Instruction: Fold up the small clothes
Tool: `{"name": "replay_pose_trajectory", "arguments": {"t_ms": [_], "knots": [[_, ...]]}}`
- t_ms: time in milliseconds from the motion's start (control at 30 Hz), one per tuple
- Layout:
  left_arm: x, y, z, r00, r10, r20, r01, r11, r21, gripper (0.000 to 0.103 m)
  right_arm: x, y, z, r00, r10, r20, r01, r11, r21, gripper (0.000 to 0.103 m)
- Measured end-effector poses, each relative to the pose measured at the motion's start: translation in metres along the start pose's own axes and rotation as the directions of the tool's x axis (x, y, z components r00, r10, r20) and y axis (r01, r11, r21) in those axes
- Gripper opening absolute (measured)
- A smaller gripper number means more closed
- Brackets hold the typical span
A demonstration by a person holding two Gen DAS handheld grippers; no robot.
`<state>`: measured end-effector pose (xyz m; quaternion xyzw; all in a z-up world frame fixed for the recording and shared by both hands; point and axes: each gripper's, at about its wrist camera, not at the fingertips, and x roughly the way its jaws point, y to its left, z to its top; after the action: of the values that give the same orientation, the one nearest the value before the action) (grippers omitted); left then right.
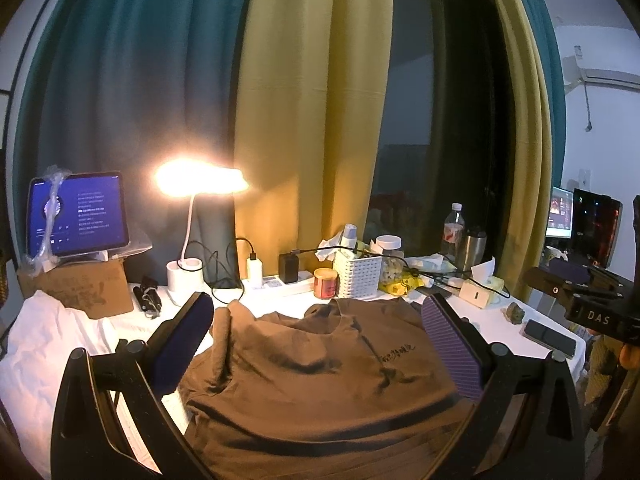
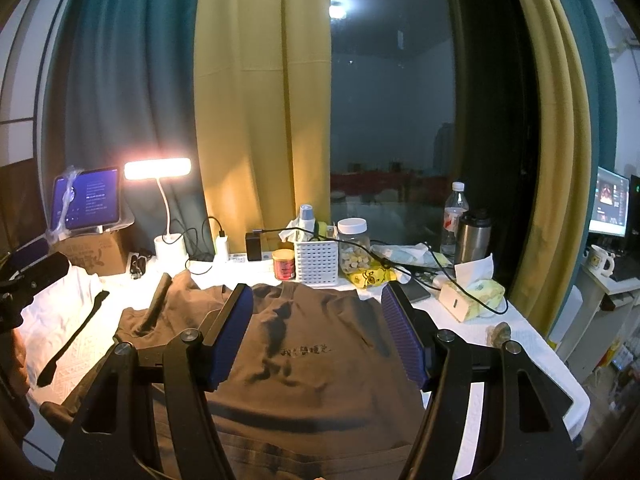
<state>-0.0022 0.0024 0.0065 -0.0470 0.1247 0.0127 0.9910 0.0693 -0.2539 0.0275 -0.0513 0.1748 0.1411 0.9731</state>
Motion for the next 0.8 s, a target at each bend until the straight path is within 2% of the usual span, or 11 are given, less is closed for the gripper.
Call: {"name": "replay_pose_trajectory", "arguments": {"t_ms": [800], "knots": [[-0.0023, -0.0002, -0.0036, 1.000, -0.016, 0.007, 0.016, 1.000, 0.012, 0.102, -0.0002, 0.0002, -0.0020, 1.000, -0.002, -0.001, 0.002, 1.000, -0.002, 0.070]]}}
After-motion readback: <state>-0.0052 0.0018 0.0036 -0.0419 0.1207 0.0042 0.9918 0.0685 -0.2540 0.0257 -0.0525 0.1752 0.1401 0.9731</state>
